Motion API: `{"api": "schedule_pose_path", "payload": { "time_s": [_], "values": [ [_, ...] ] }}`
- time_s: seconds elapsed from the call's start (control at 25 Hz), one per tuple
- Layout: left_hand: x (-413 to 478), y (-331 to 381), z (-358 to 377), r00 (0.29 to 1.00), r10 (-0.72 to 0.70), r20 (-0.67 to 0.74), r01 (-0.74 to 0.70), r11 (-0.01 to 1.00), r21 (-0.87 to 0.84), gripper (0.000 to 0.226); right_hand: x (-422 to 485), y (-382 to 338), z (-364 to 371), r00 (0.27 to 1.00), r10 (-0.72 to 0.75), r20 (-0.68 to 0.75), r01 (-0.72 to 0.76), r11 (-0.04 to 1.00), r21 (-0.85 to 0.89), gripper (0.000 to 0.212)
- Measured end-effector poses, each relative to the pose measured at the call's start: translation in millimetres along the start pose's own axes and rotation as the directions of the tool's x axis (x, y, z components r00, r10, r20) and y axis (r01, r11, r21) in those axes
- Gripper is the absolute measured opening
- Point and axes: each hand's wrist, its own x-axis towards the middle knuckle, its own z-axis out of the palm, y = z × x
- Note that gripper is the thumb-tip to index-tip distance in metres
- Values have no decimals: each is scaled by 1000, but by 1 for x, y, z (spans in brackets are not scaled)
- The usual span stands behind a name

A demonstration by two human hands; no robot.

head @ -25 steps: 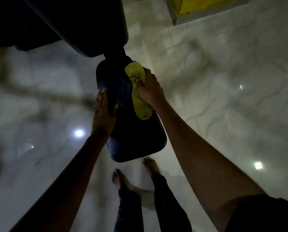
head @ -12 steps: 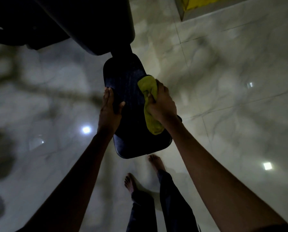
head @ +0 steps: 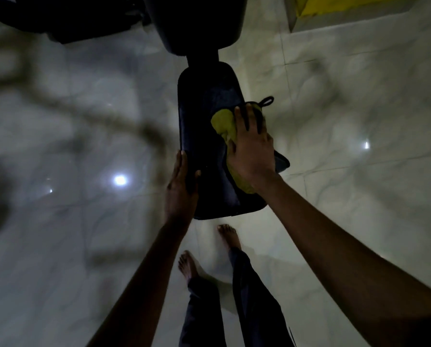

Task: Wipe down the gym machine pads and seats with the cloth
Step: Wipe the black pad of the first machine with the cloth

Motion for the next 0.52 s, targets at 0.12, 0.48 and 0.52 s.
{"api": "schedule_pose_path", "payload": {
  "time_s": [0.12, 0.48, 0.52],
  "values": [
    [-30, -7, 2, 1000, 12, 0, -12, 998, -60, 62, -30, -11, 3, 941, -329, 78, 337, 931, -143, 70],
    [-54, -32, -3, 999, -33, 22, 35, 994, -105, 62, 39, -57, 4, 946, -303, 118, 323, 921, -220, 69],
    [-58, -32, -1, 999, -44, 16, 46, 992, -118, 61, 29, -55, 4, 913, -378, 153, 405, 880, -246, 69]
  ]
}}
